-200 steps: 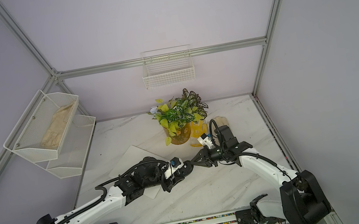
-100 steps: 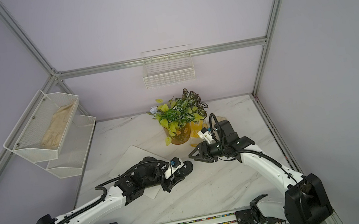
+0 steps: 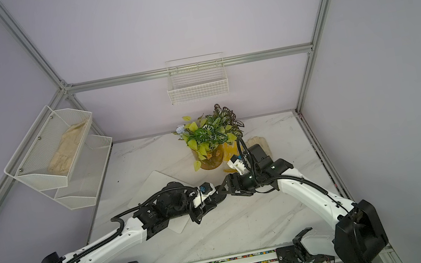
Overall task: Insert the wireless mouse receiver into the laptop
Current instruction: Close the lid on the mouse.
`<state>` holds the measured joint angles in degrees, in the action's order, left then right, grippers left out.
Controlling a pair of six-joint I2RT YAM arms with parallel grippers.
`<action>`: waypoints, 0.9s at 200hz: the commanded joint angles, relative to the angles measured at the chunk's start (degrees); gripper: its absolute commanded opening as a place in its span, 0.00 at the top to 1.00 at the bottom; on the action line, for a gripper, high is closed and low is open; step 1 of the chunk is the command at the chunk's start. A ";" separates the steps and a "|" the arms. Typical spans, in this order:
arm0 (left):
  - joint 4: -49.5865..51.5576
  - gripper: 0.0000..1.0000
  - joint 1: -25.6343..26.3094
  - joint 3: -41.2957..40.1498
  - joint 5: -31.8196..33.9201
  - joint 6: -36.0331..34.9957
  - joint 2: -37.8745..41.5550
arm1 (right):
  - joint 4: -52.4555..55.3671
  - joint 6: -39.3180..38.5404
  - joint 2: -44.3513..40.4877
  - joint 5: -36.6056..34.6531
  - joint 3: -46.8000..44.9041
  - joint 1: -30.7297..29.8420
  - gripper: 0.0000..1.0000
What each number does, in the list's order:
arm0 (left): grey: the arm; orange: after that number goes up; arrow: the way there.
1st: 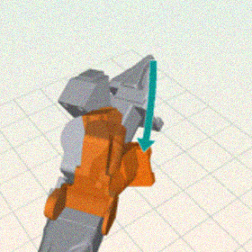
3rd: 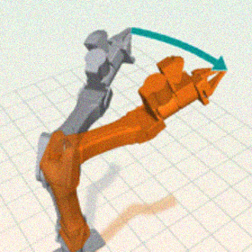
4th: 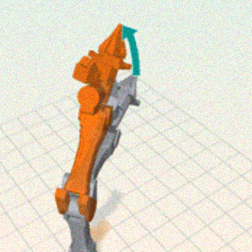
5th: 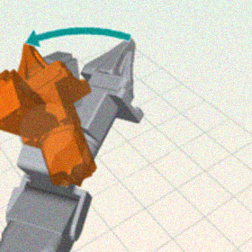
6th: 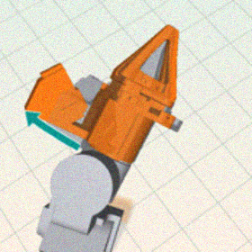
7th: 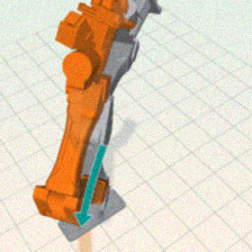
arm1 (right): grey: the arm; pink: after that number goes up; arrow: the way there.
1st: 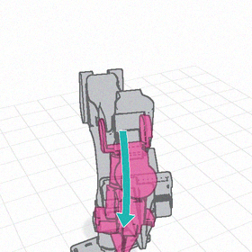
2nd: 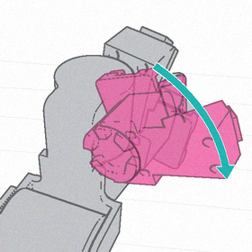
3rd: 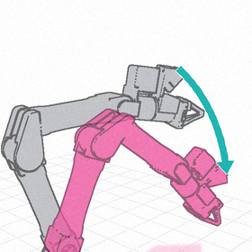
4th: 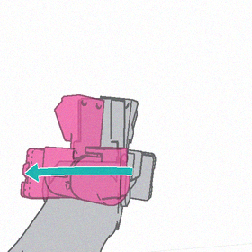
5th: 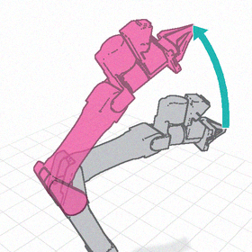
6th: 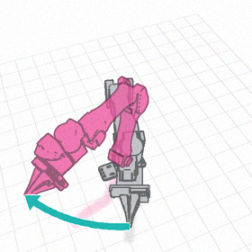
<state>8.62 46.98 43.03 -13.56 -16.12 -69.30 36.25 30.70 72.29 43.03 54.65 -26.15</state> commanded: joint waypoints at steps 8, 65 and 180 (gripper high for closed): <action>-1.82 0.67 -0.06 4.31 -0.23 -1.28 0.05 | 0.88 -1.61 1.51 -2.14 1.92 -1.64 0.21; -1.87 0.67 -0.08 4.93 -0.10 -1.46 -0.06 | 0.90 -2.06 3.33 -3.40 2.26 -2.76 0.23; -4.80 0.67 -0.07 4.09 2.35 -0.25 0.57 | -1.13 0.77 3.10 -6.82 1.34 -2.85 0.26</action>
<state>8.60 47.00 43.66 -11.44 -17.04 -69.32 35.42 31.05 75.66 38.94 55.51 -28.73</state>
